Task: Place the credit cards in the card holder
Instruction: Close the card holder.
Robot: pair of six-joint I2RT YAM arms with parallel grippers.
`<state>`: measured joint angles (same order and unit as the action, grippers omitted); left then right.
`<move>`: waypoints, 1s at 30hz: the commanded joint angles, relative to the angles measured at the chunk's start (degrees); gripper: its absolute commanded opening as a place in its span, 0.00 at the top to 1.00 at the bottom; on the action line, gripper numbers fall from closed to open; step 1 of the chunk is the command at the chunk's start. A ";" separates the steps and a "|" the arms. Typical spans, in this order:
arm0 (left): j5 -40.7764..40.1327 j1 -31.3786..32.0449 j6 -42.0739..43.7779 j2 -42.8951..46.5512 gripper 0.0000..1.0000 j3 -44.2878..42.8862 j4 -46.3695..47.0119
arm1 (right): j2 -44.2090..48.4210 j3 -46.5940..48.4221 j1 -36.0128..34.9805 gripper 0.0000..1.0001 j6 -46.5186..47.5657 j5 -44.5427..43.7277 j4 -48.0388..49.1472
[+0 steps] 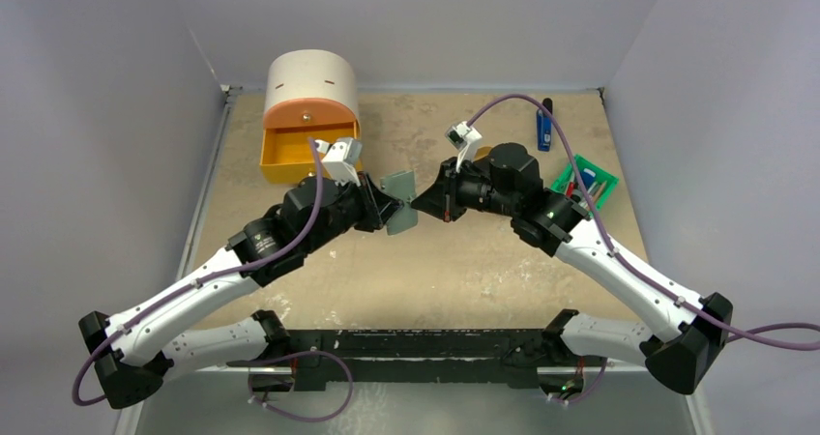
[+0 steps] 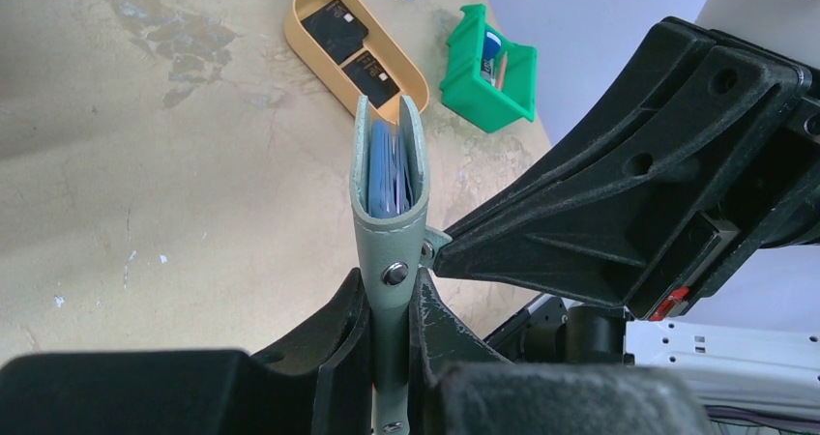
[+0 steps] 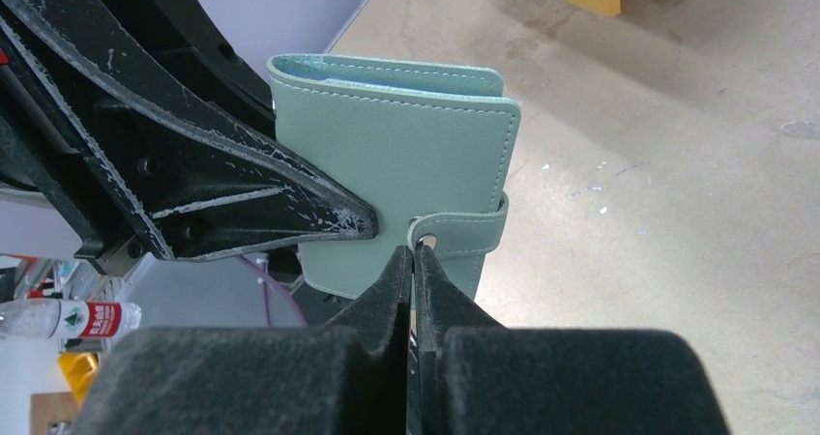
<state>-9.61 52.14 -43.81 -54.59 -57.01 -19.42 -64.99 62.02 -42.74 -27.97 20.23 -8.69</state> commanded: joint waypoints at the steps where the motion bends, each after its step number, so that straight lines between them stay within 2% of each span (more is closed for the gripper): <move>1: 2.55 0.06 0.30 -0.20 1.00 -2.62 4.92 | -0.07 2.23 -0.59 1.00 0.46 0.02 2.32; 18: 2.85 0.27 0.52 -1.04 1.00 -3.06 5.42 | -1.20 3.02 -0.76 1.00 0.48 0.73 2.05; 30: 8.29 1.20 0.62 -2.54 1.00 -3.27 7.82 | -3.68 5.03 -1.89 1.00 1.04 -1.66 -0.53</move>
<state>-8.45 52.12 -42.74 -57.14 -57.01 -19.38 -67.81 63.92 -43.18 -27.33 18.11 -12.01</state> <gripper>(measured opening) 0.107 0.005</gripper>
